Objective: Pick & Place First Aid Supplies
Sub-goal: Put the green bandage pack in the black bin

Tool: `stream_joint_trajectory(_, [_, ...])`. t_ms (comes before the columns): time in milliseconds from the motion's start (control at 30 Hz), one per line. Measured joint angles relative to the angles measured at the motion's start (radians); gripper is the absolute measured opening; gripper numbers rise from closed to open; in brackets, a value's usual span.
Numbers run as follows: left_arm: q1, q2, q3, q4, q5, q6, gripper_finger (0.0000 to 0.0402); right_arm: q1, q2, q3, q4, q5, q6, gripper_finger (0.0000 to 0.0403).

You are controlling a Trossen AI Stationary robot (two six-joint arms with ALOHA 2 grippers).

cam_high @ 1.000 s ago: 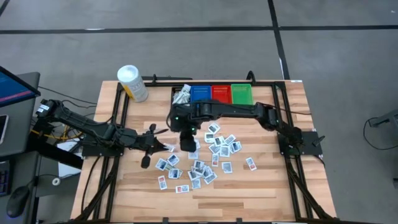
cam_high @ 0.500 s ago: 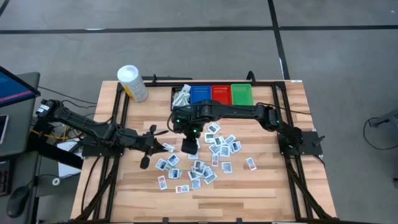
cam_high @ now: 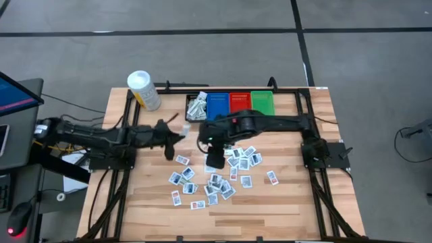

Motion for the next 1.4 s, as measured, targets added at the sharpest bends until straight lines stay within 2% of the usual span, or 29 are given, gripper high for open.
stream_joint_trajectory(233, [0.290,0.078,0.027,0.063,0.211,0.001,0.0005,-0.020,-0.120,0.000,-0.073,0.156,-0.083,0.0143])
stream_joint_trajectory(333, [0.386,0.177,0.078,0.063,0.263,0.043,0.0005,-0.058,-0.176,0.000,-0.080,0.164,-0.130,0.0141])
stream_joint_trajectory(467, [0.464,0.338,0.177,0.065,0.282,0.131,0.0005,-0.111,-0.241,0.000,-0.094,0.165,-0.191,0.0143])
stream_joint_trajectory(633, [0.544,0.528,0.287,0.065,0.338,0.104,0.0006,-0.168,-0.285,0.000,-0.094,0.105,-0.259,0.0142])
stream_joint_trajectory(800, [0.606,0.672,0.348,0.062,0.396,0.039,0.0006,-0.206,-0.288,0.000,-0.110,0.044,-0.332,0.0137])
stream_joint_trajectory(933, [0.637,0.726,0.357,0.062,0.449,0.007,0.0006,-0.225,-0.288,0.000,-0.121,-0.005,-0.368,0.0138])
stream_joint_trajectory(1200, [0.631,0.729,0.356,0.067,0.464,-0.012,0.0011,-0.230,-0.288,0.000,-0.121,-0.021,-0.334,0.0137])
stream_joint_trajectory(1400, [0.637,0.719,0.356,0.072,0.445,-0.009,0.0056,-0.219,-0.288,0.000,-0.119,-0.021,-0.262,0.0140])
